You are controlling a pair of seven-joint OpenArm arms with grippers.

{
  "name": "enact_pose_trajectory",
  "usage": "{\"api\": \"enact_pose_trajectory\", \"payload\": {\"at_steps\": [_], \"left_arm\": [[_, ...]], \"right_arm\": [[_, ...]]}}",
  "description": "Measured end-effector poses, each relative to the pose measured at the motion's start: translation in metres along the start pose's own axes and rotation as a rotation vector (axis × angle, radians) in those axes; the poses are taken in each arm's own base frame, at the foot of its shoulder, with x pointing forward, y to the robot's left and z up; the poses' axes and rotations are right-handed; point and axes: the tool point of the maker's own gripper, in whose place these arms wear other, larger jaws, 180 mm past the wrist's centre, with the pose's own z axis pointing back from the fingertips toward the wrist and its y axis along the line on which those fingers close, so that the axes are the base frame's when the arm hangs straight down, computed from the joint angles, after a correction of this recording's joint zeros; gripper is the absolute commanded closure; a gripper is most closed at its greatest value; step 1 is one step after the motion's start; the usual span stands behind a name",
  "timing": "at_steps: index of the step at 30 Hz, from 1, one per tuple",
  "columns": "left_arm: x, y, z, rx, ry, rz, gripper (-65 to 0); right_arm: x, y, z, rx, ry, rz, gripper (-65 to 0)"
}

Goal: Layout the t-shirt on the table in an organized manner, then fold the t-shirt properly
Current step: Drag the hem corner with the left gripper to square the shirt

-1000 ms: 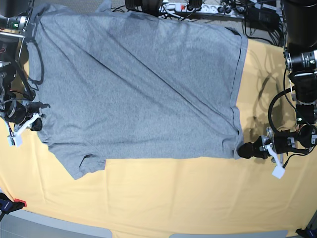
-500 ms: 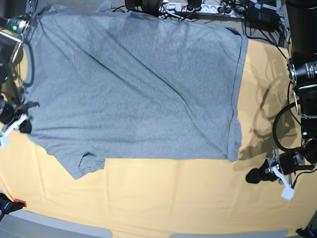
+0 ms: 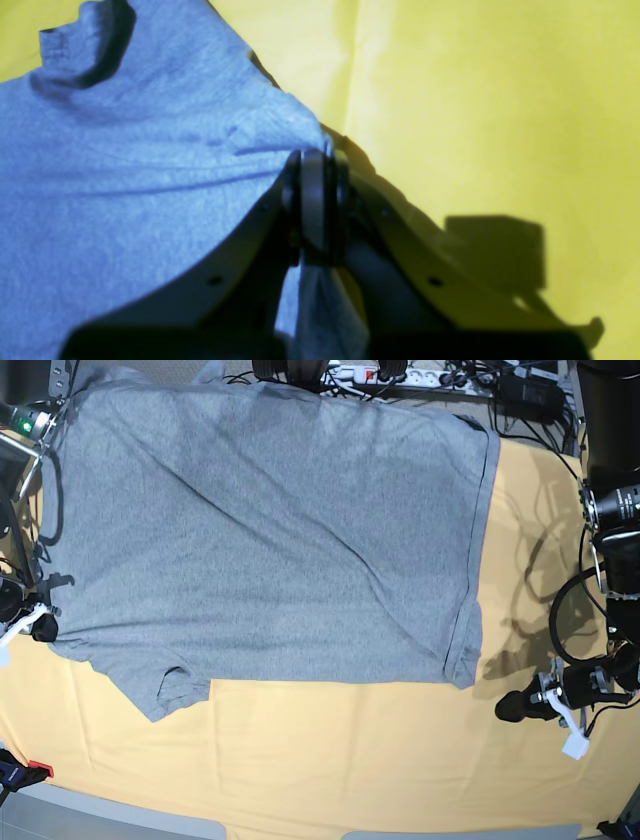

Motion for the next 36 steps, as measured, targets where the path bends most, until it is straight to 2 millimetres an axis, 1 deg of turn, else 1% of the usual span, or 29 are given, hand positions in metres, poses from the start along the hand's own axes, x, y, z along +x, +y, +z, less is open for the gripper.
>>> {"api": "enact_pose_trajectory", "payload": {"at_steps": [1, 2, 3, 4, 6, 8, 9, 10, 11, 13, 18, 22, 23, 24, 25, 27, 28, 29, 32, 33, 36], "left_arm": [[-0.002, 0.001, 0.0, 0.001, 0.003, 0.002, -33.0], [-0.005, 0.003, -0.001, 0.007, 0.007, 0.004, -40.5], [-0.009, 0.006, -0.001, 0.02, 0.011, 0.002, -44.8], [-0.015, 0.012, -0.002, 0.044, 0.013, 0.0, -46.4], [-0.029, 0.026, -0.003, 0.095, 0.005, 0.001, -46.4], [-0.05, 0.04, -0.005, 0.148, 0.0, 0.042, -46.4], [-0.064, 0.046, -0.006, 0.168, 0.02, 0.058, -46.4], [-0.069, 0.044, -0.01, 0.154, 0.001, 0.071, -46.4], [-0.075, 0.042, -0.013, 0.142, 0.004, 0.077, -46.4], [-0.08, 0.034, -0.025, 0.113, 0.003, 0.086, -46.4], [-0.09, 0.0, -0.065, 0.004, -0.021, 0.125, -46.4], [-0.096, -0.021, -0.084, -0.06, -0.012, 0.107, -46.1], [-0.097, -0.024, -0.088, -0.061, -0.001, 0.1, -43.7], [-0.099, -0.026, -0.092, -0.063, 0.007, 0.093, -38.3], [-0.102, -0.028, -0.095, -0.06, 0.025, 0.081, -30.2], [-0.106, -0.028, -0.099, -0.049, 0.062, 0.071, -10.6], [-0.107, -0.027, -0.099, -0.04, 0.078, 0.057, -1.9], [-0.106, -0.026, -0.098, -0.034, 0.088, 0.051, 0.0], [-0.088, -0.017, -0.089, 0.001, 0.072, 0.035, 0.0], [-0.079, -0.013, -0.084, 0.012, 0.062, 0.019, 0.0], [-0.041, -0.007, -0.074, 0.06, 0.012, -0.065, 0.0]], "right_arm": [[-0.001, 0.0, 0.0, 0.002, 0.002, 0.001, 0.0], [-0.005, 0.001, 0.0, 0.005, 0.011, 0.004, 0.0], [-0.008, 0.001, 0.0, 0.007, 0.017, 0.006, 0.0], [-0.01, 0.001, 0.0, 0.009, 0.022, 0.007, 0.0], [-0.014, 0.001, 0.0, 0.011, 0.041, 0.008, 0.0], [-0.014, 0.002, 0.0, 0.012, 0.038, 0.009, 0.0], [-0.012, 0.002, 0.0, 0.012, 0.036, 0.01, 0.0], [-0.012, 0.002, 0.0, 0.012, 0.036, 0.01, 0.0], [-0.013, 0.002, 0.0, 0.013, 0.036, 0.01, 0.0], [-0.012, 0.002, 0.0, 0.015, 0.033, 0.006, 0.0], [-0.01, 0.004, 0.0, 0.026, 0.019, -0.004, 0.0], [-0.01, 0.004, 0.0, 0.027, 0.02, -0.004, 0.0], [-0.01, 0.004, 0.0, 0.027, 0.02, -0.004, 0.0], [-0.01, 0.004, 0.0, 0.027, 0.02, -0.004, 0.0], [-0.01, 0.004, 0.0, 0.027, 0.021, -0.004, 0.0], [-0.01, 0.005, 0.0, 0.027, 0.023, -0.004, 0.0], [-0.01, 0.005, 0.0, 0.027, 0.023, -0.004, 0.0], [-0.01, 0.004, 0.0, 0.027, 0.023, -0.004, 0.0], [-0.01, 0.005, 0.0, 0.028, 0.022, -0.004, 0.0], [-0.009, 0.005, 0.0, 0.029, 0.02, -0.004, 0.0], [-0.004, 0.007, -0.001, 0.033, 0.0, -0.005, 0.0]]}}
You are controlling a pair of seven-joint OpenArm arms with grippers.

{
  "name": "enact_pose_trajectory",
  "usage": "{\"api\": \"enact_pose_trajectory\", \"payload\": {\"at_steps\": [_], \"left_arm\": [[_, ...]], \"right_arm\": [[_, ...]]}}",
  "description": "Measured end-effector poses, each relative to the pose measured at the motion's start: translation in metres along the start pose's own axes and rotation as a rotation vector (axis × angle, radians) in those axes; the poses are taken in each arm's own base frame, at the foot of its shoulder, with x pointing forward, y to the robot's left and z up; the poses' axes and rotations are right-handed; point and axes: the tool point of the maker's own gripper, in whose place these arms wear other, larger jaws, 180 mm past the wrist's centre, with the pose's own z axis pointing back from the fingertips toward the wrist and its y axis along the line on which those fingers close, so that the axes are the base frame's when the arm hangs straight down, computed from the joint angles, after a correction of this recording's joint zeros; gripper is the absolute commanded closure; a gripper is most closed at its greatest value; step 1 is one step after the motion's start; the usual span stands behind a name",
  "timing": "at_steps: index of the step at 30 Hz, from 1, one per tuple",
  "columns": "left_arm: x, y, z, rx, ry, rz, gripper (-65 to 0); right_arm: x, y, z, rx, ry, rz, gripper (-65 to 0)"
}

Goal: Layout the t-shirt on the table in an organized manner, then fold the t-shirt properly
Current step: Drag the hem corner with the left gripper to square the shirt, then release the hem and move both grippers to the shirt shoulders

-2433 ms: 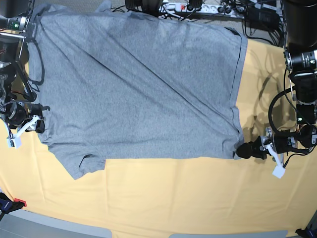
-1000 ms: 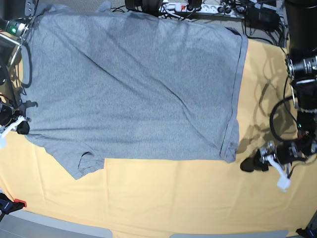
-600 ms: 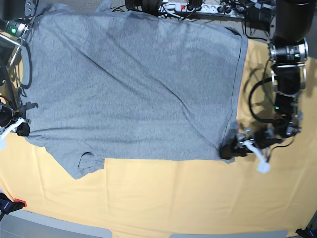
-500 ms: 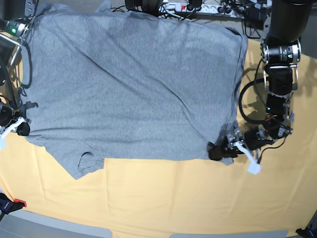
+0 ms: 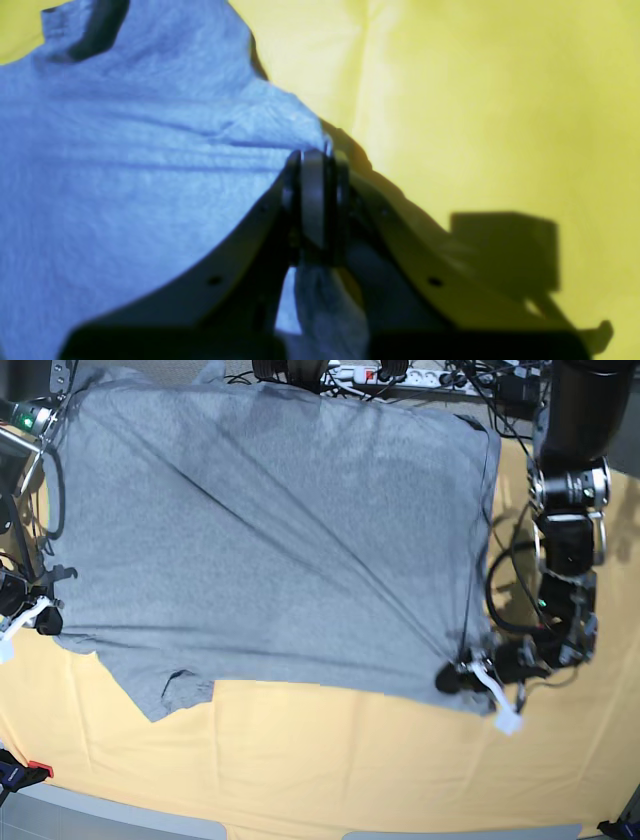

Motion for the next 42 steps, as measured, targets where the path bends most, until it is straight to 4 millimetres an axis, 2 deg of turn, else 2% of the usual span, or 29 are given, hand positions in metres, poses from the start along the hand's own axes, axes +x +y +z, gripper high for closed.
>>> {"api": "enact_pose_trajectory", "payload": {"at_steps": [3, 6, 11, 14, 20, 24, 26, 27, 28, 31, 32, 33, 37, 42], "left_arm": [[0.035, -0.002, 0.002, 0.02, -0.089, -0.064, 0.0], [0.047, -0.005, 0.001, 0.016, -0.149, -0.069, 0.0], [0.039, -0.006, -0.009, 0.032, -0.139, -0.1, 0.0], [0.049, -0.014, -0.015, 0.021, -0.189, -0.116, 0.0], [0.054, -0.013, -0.014, 0.037, -0.196, -0.142, 0.0], [0.054, -0.013, -0.014, 0.037, -0.196, -0.142, 0.0], [0.047, -0.012, -0.015, 0.039, -0.156, -0.141, 0.0], [0.044, -0.012, -0.016, 0.033, -0.139, -0.131, -2.2], [0.042, -0.014, -0.016, 0.023, -0.131, -0.118, -10.2], [0.041, -0.017, -0.015, -0.003, -0.122, -0.076, -39.3], [0.041, -0.017, -0.013, -0.008, -0.118, -0.068, -45.7], [0.04, -0.017, -0.012, -0.012, -0.103, -0.064, -49.2], [0.028, -0.015, -0.005, -0.022, -0.015, -0.042, -49.4], [0.025, -0.016, 0.019, -0.094, 0.029, 0.026, -49.1]], "right_arm": [[0.01, 0.001, -0.001, 0.001, -0.022, -0.001, 0.0], [0.02, 0.001, -0.001, -0.003, -0.046, -0.005, 0.0], [0.021, 0.001, -0.001, -0.005, -0.047, -0.007, 0.0], [0.027, 0.0, -0.001, -0.01, -0.059, -0.004, 0.0], [0.048, -0.001, 0.0, -0.029, -0.09, 0.024, 0.0], [0.049, -0.002, 0.0, -0.034, -0.088, 0.031, 0.0], [0.048, -0.002, 0.0, -0.035, -0.085, 0.03, 0.0], [0.047, -0.003, 0.0, -0.035, -0.088, 0.031, 0.0], [0.046, -0.003, 0.0, -0.037, -0.086, 0.031, -4.0], [0.045, -0.004, 0.0, -0.043, -0.081, 0.035, -28.1], [0.046, -0.008, 0.001, -0.059, -0.083, 0.022, -33.8], [0.046, -0.01, 0.001, -0.069, -0.081, 0.026, -36.6], [0.049, -0.013, 0.006, -0.063, -0.08, 0.059, -36.6], [0.053, -0.001, 0.015, 0.014, -0.063, 0.051, -36.6]]}}
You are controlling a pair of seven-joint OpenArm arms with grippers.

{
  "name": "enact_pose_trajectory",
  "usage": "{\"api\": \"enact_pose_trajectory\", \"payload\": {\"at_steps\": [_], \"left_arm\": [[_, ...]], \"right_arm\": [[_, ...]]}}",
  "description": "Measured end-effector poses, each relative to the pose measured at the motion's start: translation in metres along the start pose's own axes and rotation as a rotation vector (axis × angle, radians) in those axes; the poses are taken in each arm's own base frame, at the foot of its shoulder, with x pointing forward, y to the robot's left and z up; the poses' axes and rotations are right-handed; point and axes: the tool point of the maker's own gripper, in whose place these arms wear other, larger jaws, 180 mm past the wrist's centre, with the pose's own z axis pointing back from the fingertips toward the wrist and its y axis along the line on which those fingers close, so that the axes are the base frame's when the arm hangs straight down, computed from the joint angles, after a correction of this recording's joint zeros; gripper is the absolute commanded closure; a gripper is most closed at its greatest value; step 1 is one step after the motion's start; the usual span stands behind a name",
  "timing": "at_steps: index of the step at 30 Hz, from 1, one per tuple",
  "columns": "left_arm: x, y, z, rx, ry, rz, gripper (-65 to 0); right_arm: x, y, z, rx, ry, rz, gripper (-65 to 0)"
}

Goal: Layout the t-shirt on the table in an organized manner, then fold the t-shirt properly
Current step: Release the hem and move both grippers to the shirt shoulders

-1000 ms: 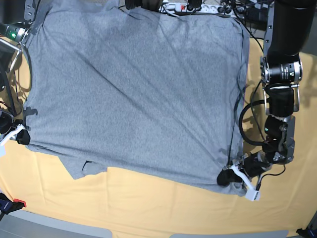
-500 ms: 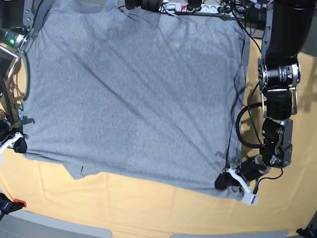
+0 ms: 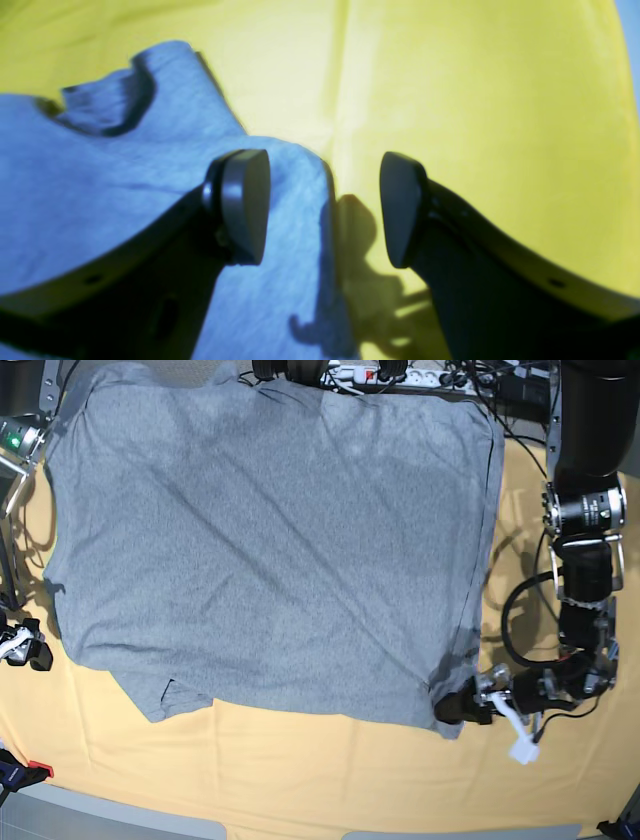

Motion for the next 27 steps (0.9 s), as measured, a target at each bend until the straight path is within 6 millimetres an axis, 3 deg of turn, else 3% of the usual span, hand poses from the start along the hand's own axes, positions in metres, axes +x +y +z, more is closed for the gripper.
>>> {"api": "enact_pose_trajectory", "payload": {"at_steps": [5, 8, 11, 15, 18, 27], "left_arm": [[-0.006, -0.013, 0.028, -0.121, 0.051, 0.068, -39.7], [-0.001, -0.025, 0.041, -0.211, 0.028, 0.094, -36.1], [-0.001, -0.018, 0.052, -0.2, 0.008, 0.105, -36.1], [-0.02, -0.009, 0.06, -0.167, 0.037, 0.105, -36.1], [-0.039, -0.013, 0.058, -0.169, 0.074, 0.082, -36.1], [-0.086, -0.066, 0.058, -0.222, 0.182, -0.152, -36.1]], "right_arm": [[0.005, 0.017, 0.011, 0.058, -0.02, 0.005, -36.3], [-0.005, 0.02, 0.023, 0.06, -0.032, 0.012, -36.3], [-0.023, 0.017, 0.04, 0.046, -0.02, 0.006, -36.3], [-0.047, 0.019, 0.065, 0.08, -0.019, -0.065, -36.3], [-0.071, 0.015, 0.082, 0.087, 0.011, -0.126, -36.3], [-0.12, 0.01, 0.125, 0.107, 0.006, -0.321, -36.2]]}}
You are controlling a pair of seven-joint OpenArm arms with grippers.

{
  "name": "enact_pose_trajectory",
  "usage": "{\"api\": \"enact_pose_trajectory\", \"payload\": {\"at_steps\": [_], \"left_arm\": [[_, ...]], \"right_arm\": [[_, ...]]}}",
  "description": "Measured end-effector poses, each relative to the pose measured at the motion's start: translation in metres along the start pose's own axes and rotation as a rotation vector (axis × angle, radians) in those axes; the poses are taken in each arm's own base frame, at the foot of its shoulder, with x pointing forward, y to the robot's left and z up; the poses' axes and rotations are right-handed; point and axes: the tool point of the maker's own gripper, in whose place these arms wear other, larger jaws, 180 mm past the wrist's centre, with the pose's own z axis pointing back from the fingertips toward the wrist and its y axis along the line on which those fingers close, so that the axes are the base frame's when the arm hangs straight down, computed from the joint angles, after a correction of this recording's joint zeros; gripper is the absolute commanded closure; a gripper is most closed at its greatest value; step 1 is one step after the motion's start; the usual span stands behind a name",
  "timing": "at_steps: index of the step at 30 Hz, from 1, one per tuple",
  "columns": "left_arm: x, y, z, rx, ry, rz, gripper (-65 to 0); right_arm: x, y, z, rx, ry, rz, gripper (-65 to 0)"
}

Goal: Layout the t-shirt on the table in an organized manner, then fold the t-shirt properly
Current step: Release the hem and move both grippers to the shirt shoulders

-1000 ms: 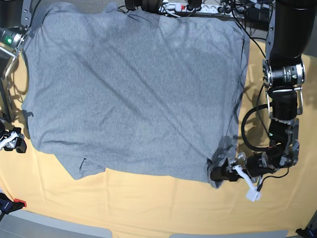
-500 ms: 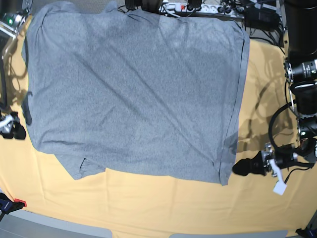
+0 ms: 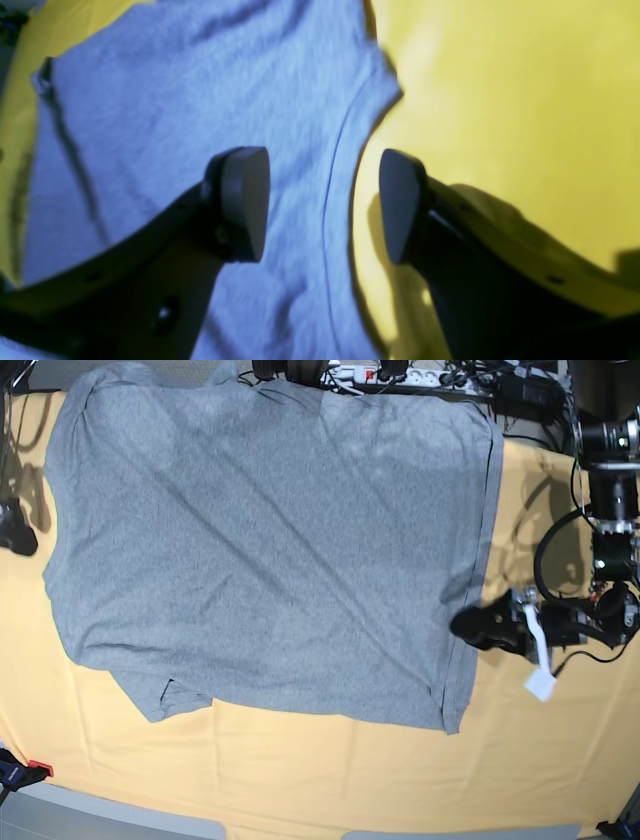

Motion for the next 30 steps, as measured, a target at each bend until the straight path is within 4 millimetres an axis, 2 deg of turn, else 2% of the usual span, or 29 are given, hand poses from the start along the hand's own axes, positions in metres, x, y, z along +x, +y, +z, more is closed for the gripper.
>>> {"api": "enact_pose_trajectory", "payload": {"at_steps": [2, 5, 9, 12, 15, 25, 30], "left_arm": [[-0.004, -0.017, -0.005, -0.021, 0.014, -0.058, -36.1], [-0.011, -0.036, -0.005, -0.033, 0.022, -0.116, -36.1], [-0.01, -0.047, 0.012, 0.001, -0.026, -0.163, -36.1], [-0.011, -0.05, 0.029, 0.045, -0.073, -0.179, -36.1], [-0.024, -0.051, 0.044, 0.091, -0.092, -0.162, -36.1], [-0.074, -0.042, 0.095, 0.247, -0.119, -0.041, -36.1], [-0.108, -0.044, 0.106, 0.277, -0.076, 0.04, -36.1]], "right_arm": [[-0.004, -0.002, 0.009, -0.005, -0.001, -0.013, -36.2], [-0.009, 0.014, 0.02, 0.031, 0.003, 0.009, -36.2], [-0.036, 0.039, 0.031, 0.036, 0.075, 0.077, -36.2], [-0.051, 0.055, 0.039, 0.033, 0.114, 0.118, -36.2], [-0.063, 0.064, 0.05, 0.024, 0.121, 0.122, -36.2], [-0.111, 0.06, 0.085, -0.043, 0.211, 0.034, -36.2], [-0.133, 0.062, 0.094, -0.056, 0.248, -0.015, -36.2]]}}
